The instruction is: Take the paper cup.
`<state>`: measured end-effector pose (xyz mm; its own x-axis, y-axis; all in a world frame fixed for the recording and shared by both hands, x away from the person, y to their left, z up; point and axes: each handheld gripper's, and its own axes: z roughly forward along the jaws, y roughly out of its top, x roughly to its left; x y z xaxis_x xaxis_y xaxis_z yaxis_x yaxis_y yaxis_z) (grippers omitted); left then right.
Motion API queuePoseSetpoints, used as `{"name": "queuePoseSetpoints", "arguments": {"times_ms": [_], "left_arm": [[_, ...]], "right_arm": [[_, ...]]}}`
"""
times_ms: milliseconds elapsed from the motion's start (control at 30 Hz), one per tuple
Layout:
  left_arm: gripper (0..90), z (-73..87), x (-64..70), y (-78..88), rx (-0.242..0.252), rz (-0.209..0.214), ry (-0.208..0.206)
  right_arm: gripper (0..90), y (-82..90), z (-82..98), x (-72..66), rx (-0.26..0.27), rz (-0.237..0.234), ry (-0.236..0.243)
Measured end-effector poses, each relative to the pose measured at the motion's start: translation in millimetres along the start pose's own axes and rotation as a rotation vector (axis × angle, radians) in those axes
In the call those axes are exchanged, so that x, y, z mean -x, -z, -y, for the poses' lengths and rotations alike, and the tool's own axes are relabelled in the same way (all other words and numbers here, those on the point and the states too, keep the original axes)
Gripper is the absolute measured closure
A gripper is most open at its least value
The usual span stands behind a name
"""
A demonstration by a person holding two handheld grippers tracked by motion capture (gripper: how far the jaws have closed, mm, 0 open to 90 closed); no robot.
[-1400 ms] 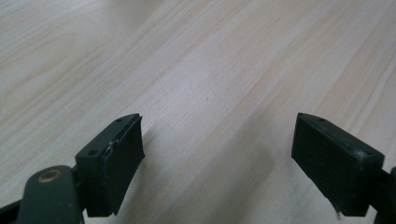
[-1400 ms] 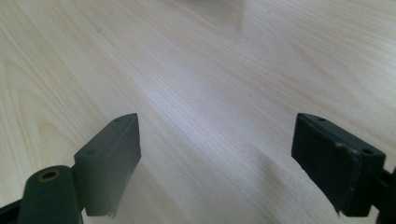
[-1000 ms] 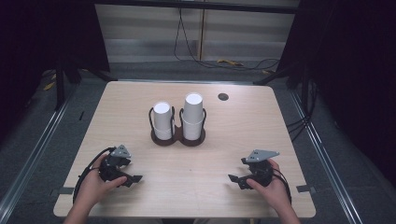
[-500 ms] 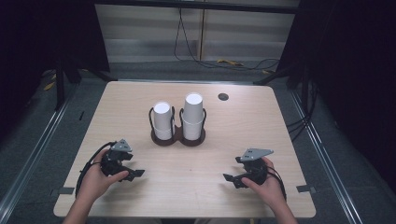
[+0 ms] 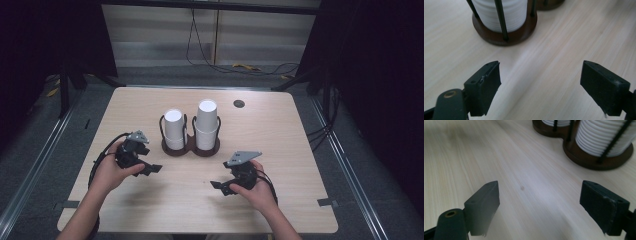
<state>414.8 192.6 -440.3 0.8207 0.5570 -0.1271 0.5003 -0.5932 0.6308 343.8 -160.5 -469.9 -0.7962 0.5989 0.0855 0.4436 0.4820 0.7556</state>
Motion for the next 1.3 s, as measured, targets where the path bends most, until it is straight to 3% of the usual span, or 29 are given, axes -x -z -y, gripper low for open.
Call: {"name": "queuePoseSetpoints", "arguments": {"times_ms": [133,267,367,433,767,900,1133,1233,1300], "left_arm": [[15.4,-20.5,-7.5,7.6,0.019,0.03,0.027],[15.2,-34.9,-12.2,12.6,0.002,0.009,0.022],[15.2,-43.7,-15.4,18.2,-0.006,0.032,0.031],[15.2,-48.7,-16.5,20.9,-0.004,0.027,0.04],[15.4,-70.5,-22.1,22.6,-0.007,0.014,0.013],[15.5,-81.2,-32.1,23.7,-0.014,-0.006,0.017],[16.3,-100.5,-43.1,24.7,-0.01,-0.03,-0.012],[17.4,-106.1,-45.2,23.7,-0.008,-0.029,-0.016],[17.5,-111.4,-46.8,19.7,-0.007,-0.007,-0.015]], "right_arm": [[15.9,-10.2,-11.9,-7.2,0.015,-0.024,0.011],[15.9,-16.0,-17.4,-9.7,0.027,-0.038,0.0],[15.8,-18.7,-19.6,-11.3,0.031,-0.045,-0.009],[15.7,-21.1,-19.4,-12.3,0.032,-0.04,-0.003],[15.5,-28.2,-17.5,-13.7,0.029,-0.028,-0.011],[15.7,-32.6,-20.9,-13.8,0.049,-0.017,-0.026],[15.8,-42.5,-26.6,-18.4,0.048,-0.029,-0.016],[15.9,-44.9,-27.4,-18.9,0.052,-0.027,-0.019],[16.1,-48.6,-28.6,-19.0,0.062,-0.023,-0.026]]}}
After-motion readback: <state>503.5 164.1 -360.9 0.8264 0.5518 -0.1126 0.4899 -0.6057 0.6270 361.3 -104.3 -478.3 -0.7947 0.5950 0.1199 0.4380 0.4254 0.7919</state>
